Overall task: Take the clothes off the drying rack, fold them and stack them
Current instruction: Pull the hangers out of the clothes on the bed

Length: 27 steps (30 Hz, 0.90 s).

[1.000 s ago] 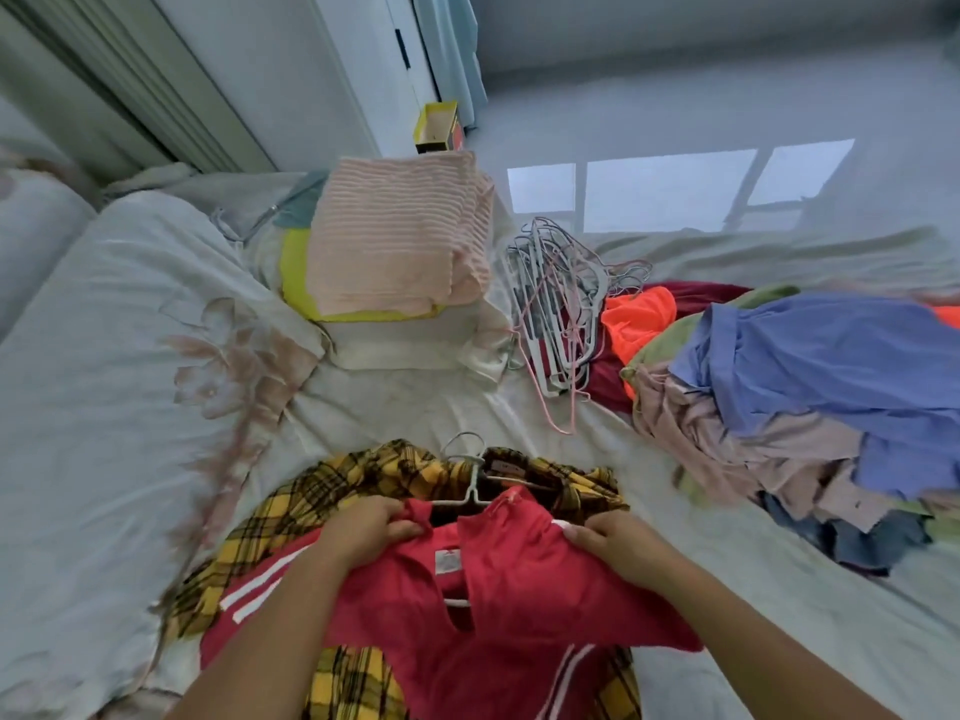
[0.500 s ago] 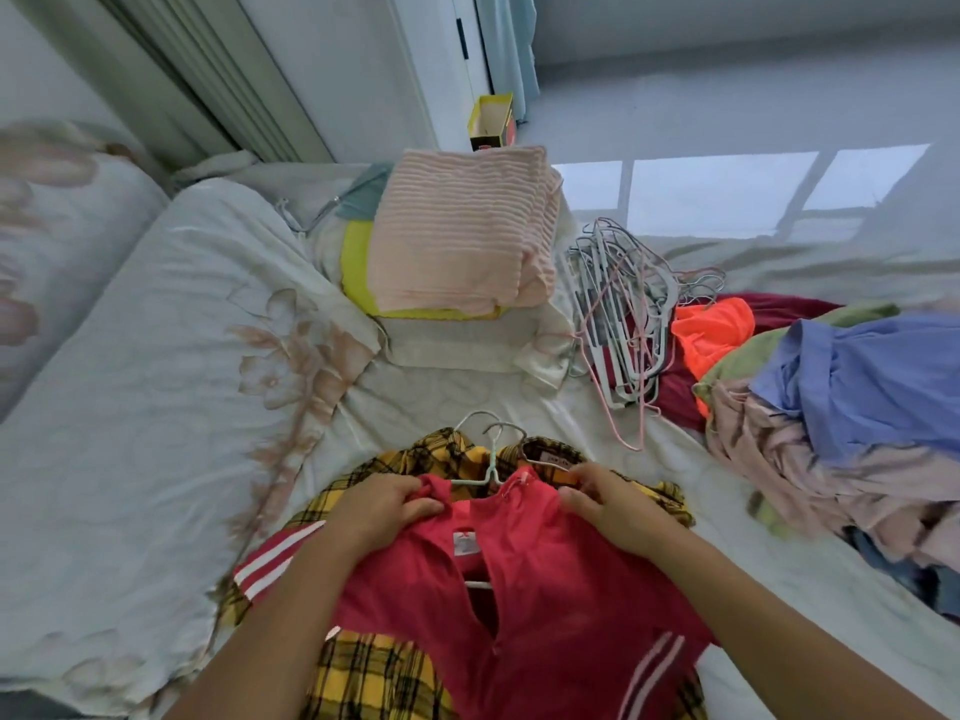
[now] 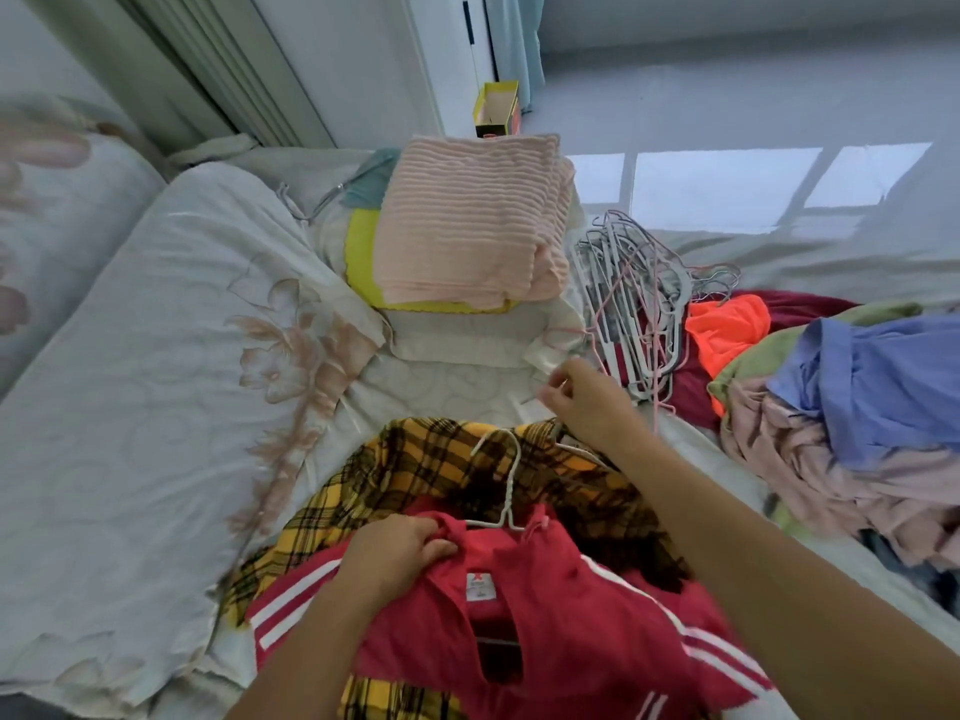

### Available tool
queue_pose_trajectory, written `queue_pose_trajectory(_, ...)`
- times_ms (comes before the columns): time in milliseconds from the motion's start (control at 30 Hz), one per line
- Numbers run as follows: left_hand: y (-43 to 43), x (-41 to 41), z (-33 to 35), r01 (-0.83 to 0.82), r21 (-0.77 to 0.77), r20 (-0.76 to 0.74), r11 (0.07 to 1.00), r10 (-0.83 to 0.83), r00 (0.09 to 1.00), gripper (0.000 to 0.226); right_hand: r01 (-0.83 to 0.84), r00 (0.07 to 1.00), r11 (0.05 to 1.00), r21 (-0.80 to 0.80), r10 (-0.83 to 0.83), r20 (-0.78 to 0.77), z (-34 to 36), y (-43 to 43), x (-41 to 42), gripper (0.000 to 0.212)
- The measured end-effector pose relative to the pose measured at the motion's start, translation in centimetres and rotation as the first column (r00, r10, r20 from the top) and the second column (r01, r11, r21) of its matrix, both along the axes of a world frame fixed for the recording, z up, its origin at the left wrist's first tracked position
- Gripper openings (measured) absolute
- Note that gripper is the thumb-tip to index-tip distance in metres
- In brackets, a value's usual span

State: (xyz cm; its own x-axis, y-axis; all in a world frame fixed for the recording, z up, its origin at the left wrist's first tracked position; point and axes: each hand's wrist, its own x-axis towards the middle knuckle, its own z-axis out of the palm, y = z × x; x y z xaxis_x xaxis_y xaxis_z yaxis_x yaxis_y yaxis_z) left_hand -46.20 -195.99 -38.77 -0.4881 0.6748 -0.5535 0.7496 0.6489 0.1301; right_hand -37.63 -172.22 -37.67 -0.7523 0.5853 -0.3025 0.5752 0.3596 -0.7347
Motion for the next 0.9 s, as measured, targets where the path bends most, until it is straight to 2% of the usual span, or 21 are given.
queue_pose_trajectory(100, -0.2, 0.0, 0.3, 0.09, 0.003, -0.051, 0.996, -0.09, 0.995, 0.038, 0.027, 0.989, 0.989, -0.143, -0.047, -0.14, 2.6, 2.8, -0.9, 0.046)
queue_pose_trajectory(167, 0.0, 0.0, 0.9, 0.075, 0.073, -0.044, 0.995, -0.071, 0.996, 0.053, -0.005, 0.997, 0.994, -0.11, -0.003, -0.072, 3.0, 3.7, -0.6, 0.053)
queue_pose_trajectory(233, 0.5, -0.2, 1.7, -0.013, 0.212, -0.013, 0.977, 0.016, 1.0, 0.074, -0.156, 0.986, 0.984, -0.09, 0.161, 0.05, 2.6, 3.2, 1.1, 0.039)
queue_pose_trajectory(300, 1.5, -0.5, 3.0, -0.123, 0.348, 0.055, 0.93, 0.111, 0.992, 0.08, -0.271, 0.956, 0.941, -0.202, 0.288, 0.062, 2.2, 1.3, 4.0, 0.023)
queue_pose_trajectory(400, 3.7, -0.2, 5.5, -0.204, 0.471, 0.141, 0.859, 0.155, 0.978, 0.077, -0.232, 0.971, 0.924, -0.303, 0.2, -0.132, 3.1, -0.8, 7.8, 0.015)
queue_pose_trajectory(467, 5.1, 0.9, 6.8, -0.182, 0.508, 0.155, 0.842, 0.118, 0.981, 0.063, -0.22, 0.965, 0.944, -0.244, 0.175, -0.194, 4.1, -0.6, 9.5, 0.01)
queue_pose_trajectory(533, 6.5, 2.4, 8.1, -0.136, 0.547, 0.156, 0.826, 0.06, 0.986, 0.053, -0.209, 0.968, 0.969, -0.13, 0.186, -0.171, 5.4, 0.1, 10.9, 0.014)
queue_pose_trajectory(600, 7.9, 4.2, 9.6, -0.117, 0.622, 0.168, 0.774, 0.013, 0.986, 0.049, -0.143, 0.974, 0.987, -0.073, 0.128, -0.189, 6.9, 0.9, 12.4, 0.017)
queue_pose_trajectory(667, 9.5, 6.4, 11.1, -0.029, 0.697, 0.095, 0.716, -0.052, 0.994, 0.059, -0.082, 0.969, 0.997, -0.013, 0.077, -0.235, 8.5, 1.9, 14.3, 0.022)
queue_pose_trajectory(733, 11.5, 9.2, 12.4, 0.118, 0.701, -0.125, 0.703, -0.042, 0.991, 0.075, -0.014, 0.963, 1.0, 0.016, 0.017, -0.27, 10.2, 2.8, 15.9, 0.027)
queue_pose_trajectory(800, 13.3, 11.9, 13.7, 0.136, 0.715, -0.239, 0.686, 0.057, 0.969, 0.068, 0.022, 0.952, 0.999, 0.027, -0.012, -0.305, 12.2, 3.7, 17.6, 0.029)
queue_pose_trajectory(900, 14.9, 13.4, 14.8, 0.166, 0.761, -0.259, 0.627, 0.06, 0.964, 0.047, -0.029, 0.95, 0.994, 0.106, 0.06, -0.306, 15.4, 5.3, 20.7, 0.021)
